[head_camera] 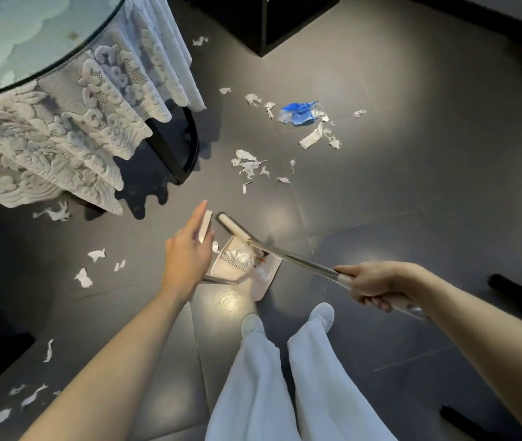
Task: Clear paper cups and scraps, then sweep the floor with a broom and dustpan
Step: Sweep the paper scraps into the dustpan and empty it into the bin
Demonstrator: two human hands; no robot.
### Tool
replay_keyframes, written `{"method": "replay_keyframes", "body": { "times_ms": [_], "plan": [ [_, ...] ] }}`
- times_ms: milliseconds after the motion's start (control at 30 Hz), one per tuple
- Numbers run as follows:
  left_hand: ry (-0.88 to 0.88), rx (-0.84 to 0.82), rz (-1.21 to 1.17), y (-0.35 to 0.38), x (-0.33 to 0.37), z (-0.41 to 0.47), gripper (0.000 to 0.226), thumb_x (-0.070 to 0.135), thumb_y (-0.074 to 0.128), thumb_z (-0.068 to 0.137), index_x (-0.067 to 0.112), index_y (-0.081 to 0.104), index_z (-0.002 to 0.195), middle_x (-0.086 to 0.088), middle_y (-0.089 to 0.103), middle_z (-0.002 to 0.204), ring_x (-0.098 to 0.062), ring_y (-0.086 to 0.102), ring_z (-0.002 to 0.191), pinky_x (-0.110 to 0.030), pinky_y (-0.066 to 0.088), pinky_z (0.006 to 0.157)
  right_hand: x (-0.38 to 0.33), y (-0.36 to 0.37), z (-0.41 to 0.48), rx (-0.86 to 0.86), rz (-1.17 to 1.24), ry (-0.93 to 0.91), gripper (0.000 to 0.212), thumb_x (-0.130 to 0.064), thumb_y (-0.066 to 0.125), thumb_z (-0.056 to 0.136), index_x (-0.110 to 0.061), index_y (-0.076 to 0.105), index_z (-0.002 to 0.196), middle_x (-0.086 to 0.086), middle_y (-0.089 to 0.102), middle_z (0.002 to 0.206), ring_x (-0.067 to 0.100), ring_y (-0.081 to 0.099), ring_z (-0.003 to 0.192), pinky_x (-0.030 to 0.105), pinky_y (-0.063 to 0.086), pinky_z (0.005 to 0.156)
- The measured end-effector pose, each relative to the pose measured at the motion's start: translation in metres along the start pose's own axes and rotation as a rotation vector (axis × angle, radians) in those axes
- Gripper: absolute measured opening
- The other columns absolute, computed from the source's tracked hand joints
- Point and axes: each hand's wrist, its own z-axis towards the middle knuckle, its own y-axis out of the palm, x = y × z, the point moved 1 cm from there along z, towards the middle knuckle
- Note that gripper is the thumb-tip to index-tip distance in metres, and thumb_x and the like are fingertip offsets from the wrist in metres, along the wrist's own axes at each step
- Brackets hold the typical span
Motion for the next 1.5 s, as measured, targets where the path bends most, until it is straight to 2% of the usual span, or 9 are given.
{"method": "replay_keyframes", "body": {
  "times_ms": [200, 333, 567, 733, 900, 1033, 1133, 1267, 1500],
  "plan": [
    [-0.067, 0.064, -0.045, -0.03, -0.02, -0.022, 0.058, 0.021, 0.059, 0.094, 0.061, 0.036, 0.13, 0.013, 0.055, 0.086, 0.002, 0.05, 0.075, -0.011, 0.036, 0.076, 0.001, -0.02, -0.025, 0.006, 0.092, -0.014, 0.077, 0.002, 0.042, 0.081, -0.044, 0.033, 0.142, -0.005, 0.046, 0.037, 0.01, 0.037, 0.031, 0.019, 0.036, 0.036],
    [-0.072, 0.144, -0.055, -0.066, -0.034, -0.034, 0.055, 0.016, 0.06, 0.093, 0.047, 0.046, 0.136, 0.023, 0.058, 0.092, 0.019, 0.051, 0.073, 0.007, 0.03, 0.07, -0.021, -0.027, -0.023, 0.073, 0.095, -0.047, 0.079, 0.004, 0.043, 0.081, -0.042, 0.032, 0.144, -0.003, 0.047, 0.038, 0.011, 0.037, 0.032, 0.018, 0.036, 0.036],
    [-0.16, 0.219, -0.051, -0.133, -0.065, -0.061, 0.052, 0.018, 0.06, 0.094, 0.045, 0.047, 0.137, 0.002, 0.062, 0.12, -0.018, 0.059, 0.102, -0.033, 0.046, 0.094, -0.074, -0.018, 0.005, 0.099, 0.03, -0.096, 0.057, 0.006, 0.041, 0.08, -0.017, 0.048, 0.131, 0.008, 0.045, 0.055, 0.014, 0.036, 0.033, 0.019, 0.036, 0.036],
    [-0.201, 0.225, -0.031, -0.161, -0.093, -0.072, 0.05, 0.017, 0.059, 0.094, 0.043, 0.049, 0.136, 0.009, 0.059, 0.116, -0.014, 0.057, 0.098, -0.028, 0.041, 0.09, -0.101, 0.018, 0.038, 0.041, 0.068, -0.049, 0.046, 0.006, 0.04, 0.08, -0.004, 0.051, 0.123, 0.007, 0.041, 0.049, 0.014, 0.036, 0.033, 0.017, 0.034, 0.037],
    [-0.247, 0.137, -0.02, -0.163, -0.12, -0.067, 0.051, 0.017, 0.06, 0.094, 0.049, 0.049, 0.133, 0.019, 0.052, 0.125, -0.004, 0.05, 0.111, -0.021, 0.034, 0.099, -0.114, 0.051, 0.053, -0.023, 0.282, -0.012, 0.041, 0.006, 0.039, 0.087, -0.016, 0.051, 0.119, 0.002, 0.039, 0.042, 0.008, 0.032, 0.028, 0.012, 0.03, 0.034],
    [-0.28, 0.198, -0.039, -0.162, -0.129, -0.053, 0.051, 0.018, 0.062, 0.093, 0.056, 0.05, 0.123, 0.02, 0.055, 0.114, 0.01, 0.052, 0.092, -0.022, 0.039, 0.089, -0.138, 0.067, 0.055, -0.001, 0.296, -0.071, 0.038, 0.0, 0.037, 0.088, -0.008, 0.053, 0.122, -0.001, 0.043, 0.042, 0.007, 0.032, 0.028, 0.013, 0.031, 0.034],
    [-0.274, 0.211, -0.07, -0.152, -0.121, -0.036, 0.046, 0.019, 0.064, 0.092, 0.06, 0.052, 0.11, 0.02, 0.057, 0.092, 0.014, 0.048, 0.071, -0.017, 0.044, 0.071, -0.153, 0.081, 0.052, -0.013, 0.184, -0.071, 0.045, 0.001, 0.041, 0.085, -0.02, 0.049, 0.124, 0.005, 0.049, 0.058, 0.007, 0.038, 0.028, 0.014, 0.035, 0.035],
    [-0.228, 0.143, -0.055, -0.137, -0.103, -0.017, 0.043, 0.021, 0.06, 0.093, 0.059, 0.05, 0.11, 0.016, 0.058, 0.087, 0.015, 0.05, 0.07, -0.021, 0.043, 0.069, -0.152, 0.072, 0.034, -0.123, 0.126, -0.049, 0.051, -0.001, 0.04, 0.083, -0.027, 0.048, 0.127, 0.001, 0.049, 0.049, 0.008, 0.038, 0.032, 0.017, 0.037, 0.037],
    [-0.182, 0.166, -0.048, -0.124, -0.073, 0.017, 0.043, 0.025, 0.059, 0.093, 0.061, 0.048, 0.113, -0.008, 0.063, 0.075, -0.024, 0.05, 0.049, -0.035, 0.051, 0.057, -0.134, -0.01, 0.012, -0.137, 0.198, -0.034, 0.055, 0.003, 0.042, 0.088, -0.031, 0.047, 0.13, -0.002, 0.039, 0.041, 0.01, 0.033, 0.034, 0.014, 0.032, 0.036]
  ]
}}
